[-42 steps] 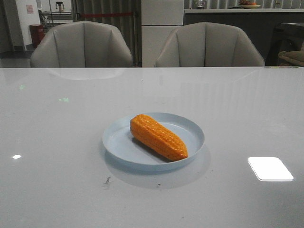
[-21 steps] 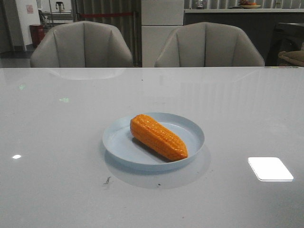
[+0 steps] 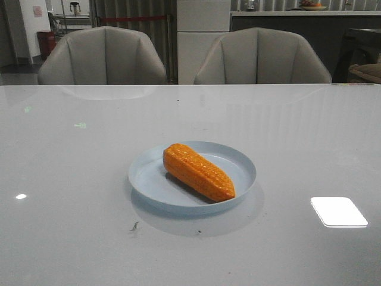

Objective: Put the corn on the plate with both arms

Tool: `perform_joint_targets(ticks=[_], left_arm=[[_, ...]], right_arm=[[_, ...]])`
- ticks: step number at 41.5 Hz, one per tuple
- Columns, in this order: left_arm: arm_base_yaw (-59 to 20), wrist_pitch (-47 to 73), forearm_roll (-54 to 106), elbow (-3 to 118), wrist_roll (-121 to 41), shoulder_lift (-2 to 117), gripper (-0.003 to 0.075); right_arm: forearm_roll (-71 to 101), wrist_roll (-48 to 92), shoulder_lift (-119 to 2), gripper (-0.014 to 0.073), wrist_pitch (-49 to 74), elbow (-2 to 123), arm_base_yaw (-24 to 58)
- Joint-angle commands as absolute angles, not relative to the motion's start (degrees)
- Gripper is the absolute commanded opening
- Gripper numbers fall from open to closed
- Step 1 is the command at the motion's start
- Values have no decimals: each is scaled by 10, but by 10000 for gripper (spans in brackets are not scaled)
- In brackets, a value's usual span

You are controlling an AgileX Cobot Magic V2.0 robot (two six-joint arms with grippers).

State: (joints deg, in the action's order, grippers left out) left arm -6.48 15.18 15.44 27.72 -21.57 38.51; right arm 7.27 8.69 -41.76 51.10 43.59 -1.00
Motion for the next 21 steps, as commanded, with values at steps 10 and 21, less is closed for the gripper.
perform_joint_targets(ticks=[10,21], left_arm=[[-70,99,-7,292,-16,271,92],[-70,-17,-7,161,-16,118,92]], right_arm=[[75,87,-415,584,481,451,-13],[75,87,-415,584,481,451,-13]])
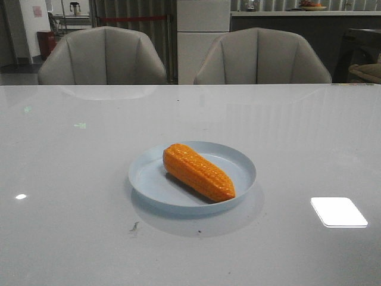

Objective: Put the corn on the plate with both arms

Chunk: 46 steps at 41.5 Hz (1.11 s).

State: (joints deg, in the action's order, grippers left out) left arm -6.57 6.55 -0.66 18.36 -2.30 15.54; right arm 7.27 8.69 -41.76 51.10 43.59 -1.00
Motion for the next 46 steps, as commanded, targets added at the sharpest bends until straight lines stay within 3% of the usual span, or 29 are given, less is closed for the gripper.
perform_joint_targets(ticks=[1,12,17,46], left_arm=[[-70,-22,-7,147,-16,106,92],[-63,-31,-7,39,-16,3,92],[-63,-113,-7,-27,-16,-13,92],[-63,-87,-7,-25,-16,-12,89]], right_arm=[[75,87,-415,584,481,451,-13],[75,87,-415,584,481,451,-13],[75,87,-415,584,481,451,-13],[75,87,-415,584,485,451,-13]])
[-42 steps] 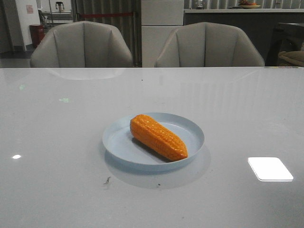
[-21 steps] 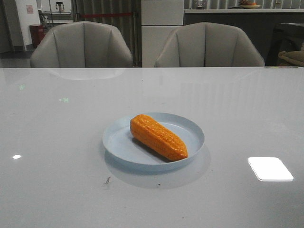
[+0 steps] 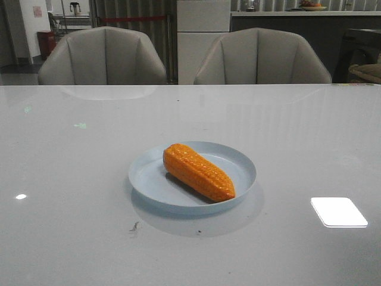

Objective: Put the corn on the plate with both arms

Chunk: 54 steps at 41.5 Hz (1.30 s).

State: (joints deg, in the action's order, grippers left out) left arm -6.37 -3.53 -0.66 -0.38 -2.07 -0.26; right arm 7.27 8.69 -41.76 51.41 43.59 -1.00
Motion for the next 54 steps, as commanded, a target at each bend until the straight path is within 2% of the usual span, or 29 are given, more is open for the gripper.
perform_joint_targets(ticks=[1,16,20,24,30,36,46,54], left_arm=[[-63,-87,-7,-25,-16,-12,89],[-63,-87,-7,-25,-16,-12,89],[-63,-87,-7,-25,-16,-12,89],[-63,-87,-7,-25,-16,-12,89],[-63,-87,-7,-25,-16,-12,89],[-63,-87,-7,-25,-16,-12,89],[-63,-87,-7,-25,-16,-12,89],[-63,-87,-7,-25,-16,-12,89]], right_arm=[[75,87,-415,584,485,451,-13],[72,87,-385,580,481,451,-13],[72,87,-356,547,484,451,-13],[72,87,-325,452,484,451,-13],[72,87,-275,225,484,451,-13],[72,87,-224,45,473,443,-13],[81,87,-118,56,334,344,-13],[103,87,-80,56,199,241,-13]])
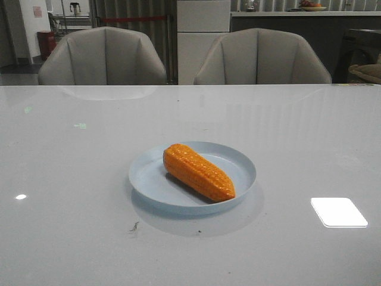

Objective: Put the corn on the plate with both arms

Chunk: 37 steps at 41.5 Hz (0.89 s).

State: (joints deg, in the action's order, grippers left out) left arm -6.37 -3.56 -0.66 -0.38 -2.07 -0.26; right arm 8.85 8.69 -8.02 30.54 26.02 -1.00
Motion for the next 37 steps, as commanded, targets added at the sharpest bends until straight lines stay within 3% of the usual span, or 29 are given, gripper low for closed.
perform_joint_targets(ticks=[1,23,37], left_arm=[[-63,-87,-7,-25,-16,-12,89],[-63,-87,-7,-25,-16,-12,89],[-63,-87,-7,-25,-16,-12,89]], right_arm=[[104,87,-78,56,186,227,-13],[105,87,14,56,37,-6,-13],[105,87,20,56,87,-4,-13]])
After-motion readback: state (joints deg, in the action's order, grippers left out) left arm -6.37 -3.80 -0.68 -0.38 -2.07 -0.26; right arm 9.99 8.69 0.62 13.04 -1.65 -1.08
